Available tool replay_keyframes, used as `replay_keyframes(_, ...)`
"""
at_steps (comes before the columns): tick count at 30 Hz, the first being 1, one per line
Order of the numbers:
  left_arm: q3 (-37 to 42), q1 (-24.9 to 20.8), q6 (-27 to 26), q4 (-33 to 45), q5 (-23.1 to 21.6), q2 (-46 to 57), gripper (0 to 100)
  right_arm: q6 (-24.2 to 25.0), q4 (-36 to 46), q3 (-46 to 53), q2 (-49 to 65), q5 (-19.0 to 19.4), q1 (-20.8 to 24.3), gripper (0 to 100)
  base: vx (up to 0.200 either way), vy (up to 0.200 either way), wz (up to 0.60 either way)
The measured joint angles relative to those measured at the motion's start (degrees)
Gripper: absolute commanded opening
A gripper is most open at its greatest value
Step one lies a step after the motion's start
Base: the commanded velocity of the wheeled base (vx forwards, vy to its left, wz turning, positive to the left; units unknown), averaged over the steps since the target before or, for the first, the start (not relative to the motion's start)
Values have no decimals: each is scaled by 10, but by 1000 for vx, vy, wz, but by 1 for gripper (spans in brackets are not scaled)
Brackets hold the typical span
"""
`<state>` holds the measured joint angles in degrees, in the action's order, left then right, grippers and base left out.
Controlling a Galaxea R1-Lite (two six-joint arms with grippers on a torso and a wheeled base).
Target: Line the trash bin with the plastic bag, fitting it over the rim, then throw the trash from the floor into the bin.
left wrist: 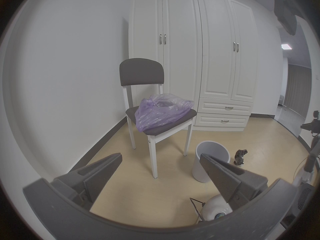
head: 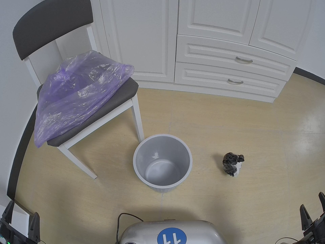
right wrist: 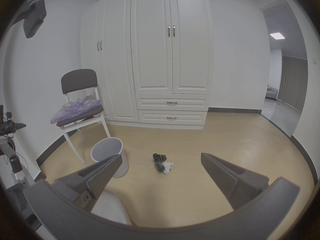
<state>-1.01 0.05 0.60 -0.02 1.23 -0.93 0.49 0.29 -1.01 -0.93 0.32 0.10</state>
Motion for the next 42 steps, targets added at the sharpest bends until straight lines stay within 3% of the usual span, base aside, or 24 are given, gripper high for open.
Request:
replay_keyframes(28,0,0,-13,0,-5,0,100,-3,-1,0,0,0,-1,100,0,0,0)
replay_keyframes(34,0,1,-26,0,-17,0,100,-33,-1,0,0,4,-1,100,0,0,0)
replay_keyframes(42,0,0,-26,-3,-18,0,100,-37,-3,0,0,8,-1,100,0,0,0)
